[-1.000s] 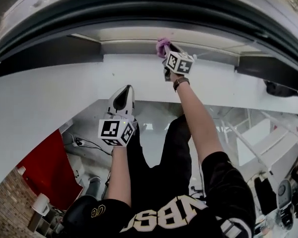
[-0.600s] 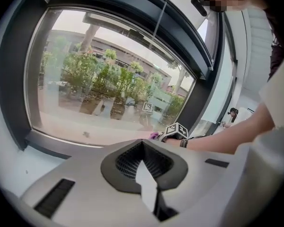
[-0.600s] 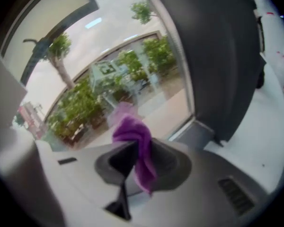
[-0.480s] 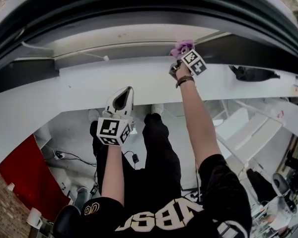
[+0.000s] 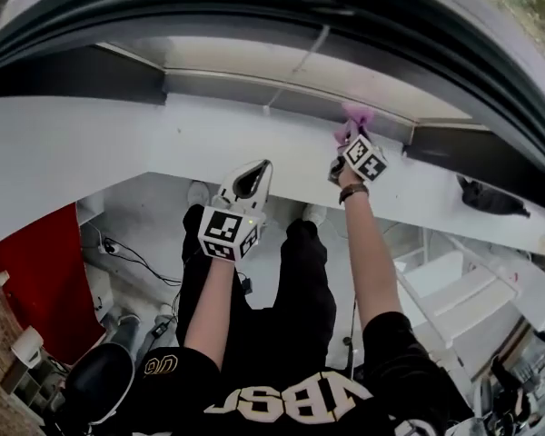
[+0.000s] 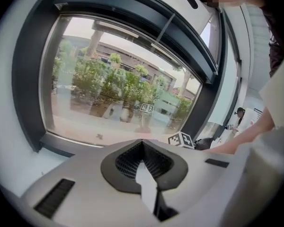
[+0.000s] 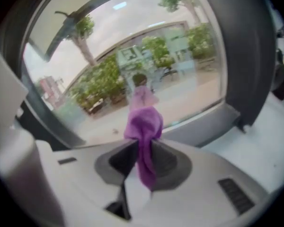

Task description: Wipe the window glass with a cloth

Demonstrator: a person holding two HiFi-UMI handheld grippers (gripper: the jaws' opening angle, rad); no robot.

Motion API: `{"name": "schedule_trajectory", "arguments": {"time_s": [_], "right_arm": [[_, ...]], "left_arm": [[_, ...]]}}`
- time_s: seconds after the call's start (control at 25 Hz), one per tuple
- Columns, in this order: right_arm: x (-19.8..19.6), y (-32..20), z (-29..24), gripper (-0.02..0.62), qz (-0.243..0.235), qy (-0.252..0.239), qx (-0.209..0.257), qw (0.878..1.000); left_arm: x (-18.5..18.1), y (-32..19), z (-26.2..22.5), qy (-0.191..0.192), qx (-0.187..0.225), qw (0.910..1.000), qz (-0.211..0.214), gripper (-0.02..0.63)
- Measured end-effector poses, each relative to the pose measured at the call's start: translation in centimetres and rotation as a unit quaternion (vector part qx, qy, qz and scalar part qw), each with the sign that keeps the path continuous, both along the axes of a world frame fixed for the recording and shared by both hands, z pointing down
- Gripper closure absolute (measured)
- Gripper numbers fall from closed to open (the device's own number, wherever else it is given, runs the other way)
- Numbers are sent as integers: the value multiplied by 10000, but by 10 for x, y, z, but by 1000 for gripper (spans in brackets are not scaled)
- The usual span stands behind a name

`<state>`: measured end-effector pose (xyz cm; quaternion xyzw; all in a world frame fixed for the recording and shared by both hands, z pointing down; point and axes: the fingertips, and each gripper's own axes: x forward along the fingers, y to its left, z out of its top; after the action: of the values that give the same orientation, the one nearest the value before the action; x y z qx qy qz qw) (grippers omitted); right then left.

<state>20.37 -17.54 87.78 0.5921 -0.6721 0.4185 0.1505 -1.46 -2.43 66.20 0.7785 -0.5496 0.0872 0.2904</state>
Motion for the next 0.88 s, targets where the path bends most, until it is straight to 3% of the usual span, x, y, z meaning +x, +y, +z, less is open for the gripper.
{"name": "schedule_trajectory", "arguments": {"time_s": [0.16,0.28,0.36,0.44,0.56,0.64,0.76,0.8,0.88], "right_arm": [[-196,40,6,506,-1431,-569,-113,9880],[-345,57,0,506,-2335,-1088,49,9662],[-421,58,-7,506,-2653,-1264,266,9555],[-475,49,-7,506,-2643,-1217,397,9559],[-538,24,2,506,-2582,-914,478,9606],[-562,4,14,506,-2474,-1061,339,9625],[-562,-12,40,506,-2143,-1658,-239,9623],[-557,-12,42,506,-2235,-1673,-307,9597],[-535,-10,38,506,-2519,-1203,-193,9601]], "left_arm": [[-96,11,-4,-169,52,9984,-544,583],[-173,21,-6,-377,97,9946,-963,583],[-214,30,-8,-490,130,9922,-1143,583],[-250,41,-8,-635,194,9890,-1321,583],[-295,55,-3,-760,242,9835,-1622,583],[-309,58,8,-803,181,9824,-1677,583],[-316,64,26,-790,17,9835,-1627,583],[-317,66,27,-740,5,9833,-1663,583],[-312,70,25,-617,12,9833,-1712,583]]}}
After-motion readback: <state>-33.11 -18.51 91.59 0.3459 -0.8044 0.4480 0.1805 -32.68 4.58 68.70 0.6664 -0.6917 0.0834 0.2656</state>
